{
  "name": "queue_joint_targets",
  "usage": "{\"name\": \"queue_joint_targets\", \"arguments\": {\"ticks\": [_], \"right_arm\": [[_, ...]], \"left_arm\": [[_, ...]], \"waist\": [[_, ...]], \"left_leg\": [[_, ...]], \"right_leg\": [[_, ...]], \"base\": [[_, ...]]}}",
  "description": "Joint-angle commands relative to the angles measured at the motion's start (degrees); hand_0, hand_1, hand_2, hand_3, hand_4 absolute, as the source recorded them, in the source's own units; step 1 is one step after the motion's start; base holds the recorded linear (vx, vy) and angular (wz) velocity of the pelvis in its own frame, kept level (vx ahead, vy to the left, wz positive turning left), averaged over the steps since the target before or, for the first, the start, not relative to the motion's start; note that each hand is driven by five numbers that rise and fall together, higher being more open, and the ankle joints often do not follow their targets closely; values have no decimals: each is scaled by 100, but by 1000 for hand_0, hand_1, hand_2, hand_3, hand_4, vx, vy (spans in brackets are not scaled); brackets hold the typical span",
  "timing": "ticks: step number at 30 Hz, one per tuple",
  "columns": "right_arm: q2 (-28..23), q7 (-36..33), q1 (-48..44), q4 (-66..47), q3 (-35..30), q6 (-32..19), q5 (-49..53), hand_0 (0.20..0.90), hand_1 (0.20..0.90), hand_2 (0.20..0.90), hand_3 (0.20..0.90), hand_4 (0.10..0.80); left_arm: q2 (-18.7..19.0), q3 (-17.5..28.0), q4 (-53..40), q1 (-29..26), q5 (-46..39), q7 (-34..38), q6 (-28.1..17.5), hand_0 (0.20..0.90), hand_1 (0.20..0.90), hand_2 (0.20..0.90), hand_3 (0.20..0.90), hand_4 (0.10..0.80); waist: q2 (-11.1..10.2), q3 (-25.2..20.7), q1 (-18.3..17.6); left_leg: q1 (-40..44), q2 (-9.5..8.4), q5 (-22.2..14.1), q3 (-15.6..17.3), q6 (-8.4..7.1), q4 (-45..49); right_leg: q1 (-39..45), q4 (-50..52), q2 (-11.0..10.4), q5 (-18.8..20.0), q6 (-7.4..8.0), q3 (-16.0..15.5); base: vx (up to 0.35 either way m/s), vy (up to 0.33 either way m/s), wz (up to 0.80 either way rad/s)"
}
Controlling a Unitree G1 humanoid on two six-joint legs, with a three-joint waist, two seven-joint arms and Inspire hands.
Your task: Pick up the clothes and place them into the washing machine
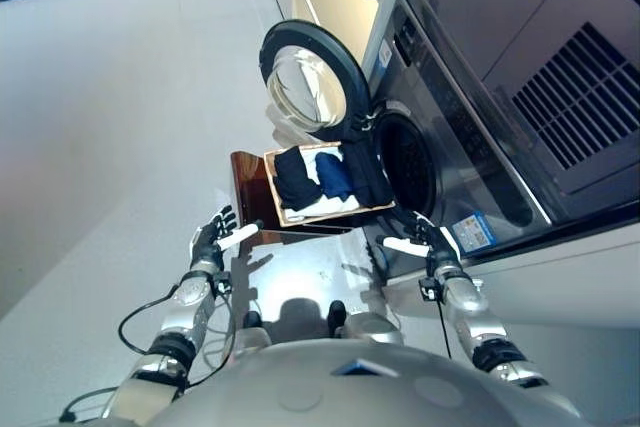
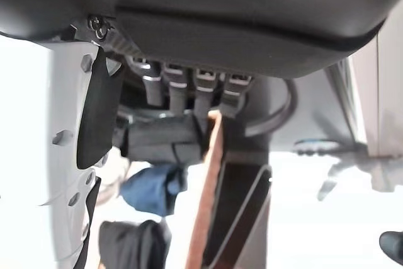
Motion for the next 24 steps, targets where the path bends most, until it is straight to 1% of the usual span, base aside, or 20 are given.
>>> {"name": "queue_joint_targets", "arguments": {"ticks": [1, 2, 5, 6, 7, 8, 9, 10, 11, 12, 15, 16, 19, 20, 21, 22, 23, 24], "right_arm": [[-384, -255, -166, -355, -193, -479, 290, 900, 900, 900, 900, 800], [-374, -293, -157, -298, -229, -470, 315, 900, 900, 900, 900, 800], [-371, -370, -207, -288, -245, -486, 354, 900, 900, 900, 900, 800], [-366, -392, -220, -285, -242, -502, 360, 900, 900, 900, 900, 800], [-368, -402, -235, -274, -236, -507, 355, 900, 900, 900, 900, 800], [-368, -403, -235, -274, -235, -507, 355, 900, 900, 900, 900, 800], [-356, -431, -277, -215, -174, -525, 327, 900, 900, 900, 900, 800], [-357, -431, -276, -214, -173, -526, 327, 900, 900, 900, 900, 800], [-355, -458, -324, -176, -141, -544, 315, 900, 900, 900, 900, 800], [-356, -460, -336, -138, -143, -557, 321, 900, 900, 900, 900, 800], [-324, -463, -360, -48, -111, -548, 339, 900, 900, 900, 900, 800], [-324, -463, -359, -49, -111, -547, 339, 900, 900, 900, 900, 800], [-277, -446, -358, 37, -92, -508, 348, 900, 900, 900, 900, 800], [-255, -432, -349, 57, -102, -497, 371, 900, 900, 900, 900, 800], [-210, -374, -320, 57, -119, -475, 463, 900, 900, 900, 900, 800], [-209, -374, -318, 56, -118, -475, 464, 900, 900, 900, 900, 800], [-210, -387, -312, 70, -110, -471, 455, 900, 900, 900, 900, 800], [-206, -396, -387, 85, -124, -460, 422, 900, 900, 900, 900, 800]], "left_arm": [[129, -246, -285, -620, -93, -14, -326, 900, 900, 900, 900, 800], [124, -282, -283, -671, -109, -1, -316, 900, 900, 900, 900, 800], [116, -315, -207, -756, -117, 72, -329, 900, 900, 900, 900, 800], [119, -291, -173, -751, -134, 102, -328, 900, 900, 900, 900, 800], [131, -282, -167, -746, -140, 118, -330, 900, 900, 900, 900, 800], [130, -282, -167, -746, -140, 118, -330, 900, 900, 900, 900, 800], [134, -255, -89, -721, -150, 156, -347, 900, 900, 900, 900, 800], [133, -255, -89, -720, -150, 156, -348, 900, 900, 900, 900, 800], [134, -234, -71, -682, -138, 174, -357, 900, 900, 900, 900, 800], [124, -215, -69, -655, -149, 161, -368, 900, 900, 900, 900, 800], [112, -207, 6, -610, -164, 159, -392, 900, 900, 900, 900, 800], [113, -207, 6, -610, -164, 159, -393, 900, 900, 900, 900, 800], [81, -185, -15, -552, -190, 168, -406, 900, 900, 900, 900, 800], [86, -175, -8, -530, -196, 175, -412, 900, 900, 900, 900, 800], [131, -156, -98, -503, -249, 186, -437, 900, 900, 900, 900, 800], [133, -157, -99, -501, -249, 186, -437, 900, 900, 900, 900, 800], [163, -154, -190, -492, -236, 243, -449, 900, 900, 900, 900, 800], [168, -193, -170, -557, -219, 224, -419, 900, 900, 900, 900, 800]], "waist": [[-286, 273, 84], [-318, 317, 88], [-441, 421, 164], [-436, 473, 222], [-433, 471, 240], [-440, 480, 242], [-311, 511, 347], [-319, 525, 345], [-259, 556, 418], [-198, 546, 447], [-79, 521, 509], [-84, 522, 514], [7, 441, 581], [21, 400, 603], [10, 323, 621], [3, 315, 622], [21, 291, 669], [-5, 252, 652]], "left_leg": [[152, -27, 125, 716, 111, 2741], [-49, 20, 110, 861, 162, 2687], [-715, -50, -294, 960, 329, 2271], [-887, -64, -332, 920, 352, 1893], [-950, -67, -216, 849, 334, 1567], [-926, -74, -207, 854, 335, 1544], [-1135, -72, 439, 531, 253, 576], [-1090, -82, 462, 536, 252, 527], [-1247, -83, 748, 490, 185, -143], [-1410, -85, 831, 542, 169, -480], [-1542, -82, 973, 675, 135, -634], [-1536, -86, 970, 683, 136, -634], [-1521, -79, 1144, 698, 80, -634], [-1444, -92, 1231, 678, 88, -634], [-1519, -145, 1115, 747, 216, -245], [-1536, -150, 1098, 749, 219, -220], [-1587, -221, 1149, 578, 269, -93], [-1574, -302, 997, 612, 340, 14]], "right_leg": [[-330, 184, 116, 159, -50, 221], [-289, 211, 87, 103, -60, 199], [-187, 249, -10, 35, 5, 289], [-123, 274, 15, -5, 42, 342], [-115, 274, 40, 3, 53, 368], [-102, 273, 33, -1, 54, 370], [12, 248, 206, -49, 62, 499], [34, 246, 197, -56, 62, 499], [177, 209, 275, -141, 79, 630], [268, 176, 316, -227, 93, 697], [500, 203, 385, -426, 73, 927], [503, 204, 379, -430, 75, 932], [806, 138, 358, -613, 95, 1196], [923, 122, 304, -677, 108, 1288], [1083, 188, 136, -845, 162, 1387], [1077, 191, 129, -852, 164, 1387], [1095, 290, 39, -925, 187, 1392], [1093, 383, -87, -924, 285, 1370]], "base": [[53, -149, 48], [48, -118, 36], [77, -53, 22], [114, -15, 4], [90, 1, 7], [167, 37, 4], [136, 33, -3], [256, 67, -11], [214, 66, -2], [270, 94, 4], [204, 92, -2], [176, 95, -37], [258, 161, -72], [421, 328, -67], [312, 254, -73], [296, 291, -76], [179, 210, -69], [246, 281, -56]]}}
